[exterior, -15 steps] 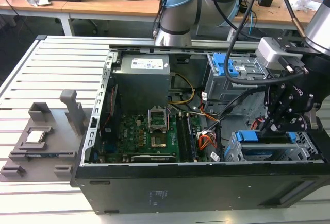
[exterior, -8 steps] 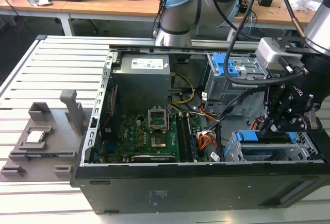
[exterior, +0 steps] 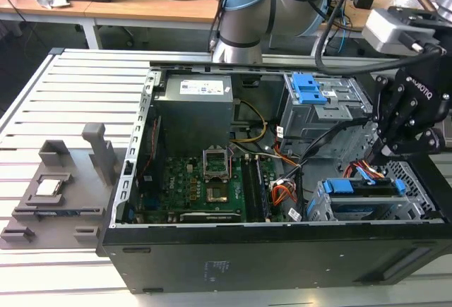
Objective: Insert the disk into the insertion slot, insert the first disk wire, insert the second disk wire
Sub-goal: 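Insert the second disk wire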
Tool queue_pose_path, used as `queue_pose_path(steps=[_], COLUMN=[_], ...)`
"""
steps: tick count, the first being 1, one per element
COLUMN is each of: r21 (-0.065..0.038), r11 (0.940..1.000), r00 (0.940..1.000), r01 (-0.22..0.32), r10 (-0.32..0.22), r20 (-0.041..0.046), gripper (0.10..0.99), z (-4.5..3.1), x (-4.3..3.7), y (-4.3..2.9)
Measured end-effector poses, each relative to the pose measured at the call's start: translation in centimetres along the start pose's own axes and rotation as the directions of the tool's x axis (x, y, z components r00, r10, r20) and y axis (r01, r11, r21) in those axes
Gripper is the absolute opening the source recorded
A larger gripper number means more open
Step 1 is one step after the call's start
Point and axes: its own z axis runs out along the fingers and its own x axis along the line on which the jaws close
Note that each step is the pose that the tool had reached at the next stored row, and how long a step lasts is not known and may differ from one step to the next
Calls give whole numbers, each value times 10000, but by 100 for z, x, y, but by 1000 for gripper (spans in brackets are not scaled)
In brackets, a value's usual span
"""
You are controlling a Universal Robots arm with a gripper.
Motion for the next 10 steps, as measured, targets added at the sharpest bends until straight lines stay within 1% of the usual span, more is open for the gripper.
queue_pose_path(steps=[1, 3, 10], r21=[1, 1, 1], r11=[10000, 10000, 10000], r00=[10000, 10000, 10000], r01=[-1, -1, -1], r10=[1, 1, 1], r20=[-10, -14, -17], gripper=[106, 106, 106], z=[-23, -43, -47], x=[-3, -4, -4], y=[2, 3, 3])
